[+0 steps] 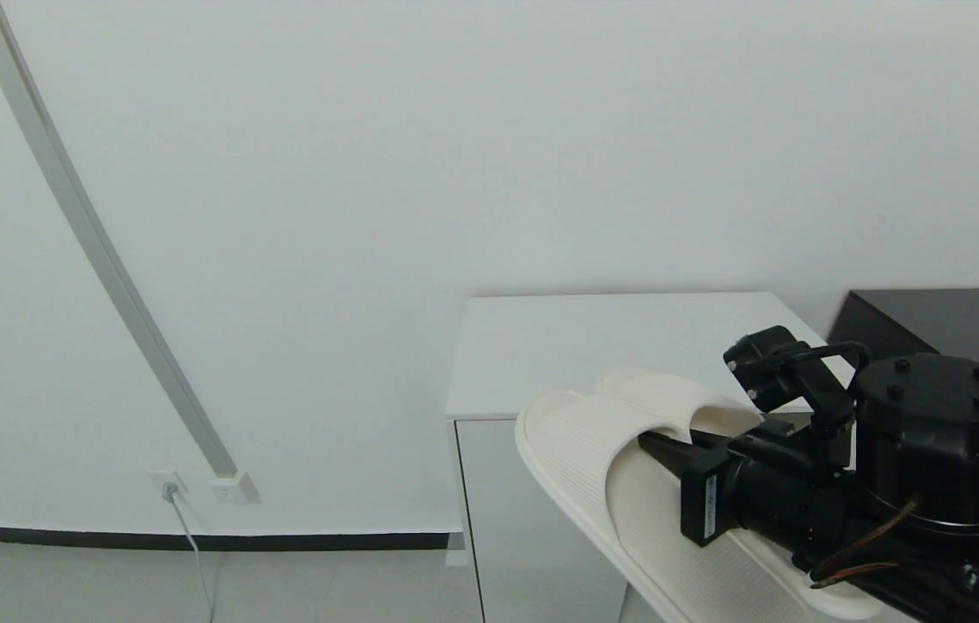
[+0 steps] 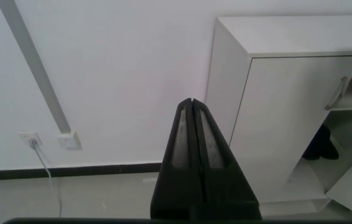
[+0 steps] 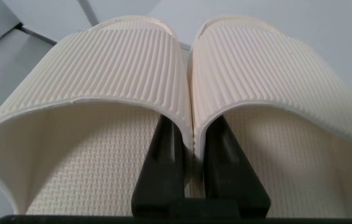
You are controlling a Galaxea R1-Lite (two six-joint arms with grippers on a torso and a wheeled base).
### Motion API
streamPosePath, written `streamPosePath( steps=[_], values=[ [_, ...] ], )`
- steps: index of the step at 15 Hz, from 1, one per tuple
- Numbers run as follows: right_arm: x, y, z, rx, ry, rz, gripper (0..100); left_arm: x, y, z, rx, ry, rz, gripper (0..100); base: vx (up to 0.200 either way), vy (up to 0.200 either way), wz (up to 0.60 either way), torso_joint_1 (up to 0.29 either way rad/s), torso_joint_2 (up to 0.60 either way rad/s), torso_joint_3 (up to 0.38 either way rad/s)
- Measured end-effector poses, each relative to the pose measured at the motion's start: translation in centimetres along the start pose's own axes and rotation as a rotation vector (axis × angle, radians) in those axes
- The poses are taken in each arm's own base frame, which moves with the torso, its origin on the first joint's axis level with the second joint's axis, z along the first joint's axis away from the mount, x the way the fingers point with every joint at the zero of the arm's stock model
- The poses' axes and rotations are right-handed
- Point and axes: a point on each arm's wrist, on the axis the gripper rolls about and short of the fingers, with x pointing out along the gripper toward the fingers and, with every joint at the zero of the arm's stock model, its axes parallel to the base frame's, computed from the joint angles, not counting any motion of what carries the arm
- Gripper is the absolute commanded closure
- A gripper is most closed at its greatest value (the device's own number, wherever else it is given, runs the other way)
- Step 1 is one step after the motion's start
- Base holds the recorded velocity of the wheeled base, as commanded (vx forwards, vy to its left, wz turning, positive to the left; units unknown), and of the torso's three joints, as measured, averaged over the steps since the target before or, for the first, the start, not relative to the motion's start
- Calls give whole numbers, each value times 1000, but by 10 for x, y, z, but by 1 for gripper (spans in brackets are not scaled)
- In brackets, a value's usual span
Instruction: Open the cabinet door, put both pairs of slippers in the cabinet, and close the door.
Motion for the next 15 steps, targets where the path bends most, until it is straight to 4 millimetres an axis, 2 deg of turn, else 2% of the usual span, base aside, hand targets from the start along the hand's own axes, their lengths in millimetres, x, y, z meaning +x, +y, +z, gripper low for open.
streamPosePath(
  steps=[9,15],
  values=[
    [0,2,-3,-8,9,5,100,0,0,0,0,0,1,100,0,0,0,0,0,0],
    [1,3,-3,-8,11,8,100,0,0,0,0,1,0,100,0,-200,0,2,2,2]
  ],
)
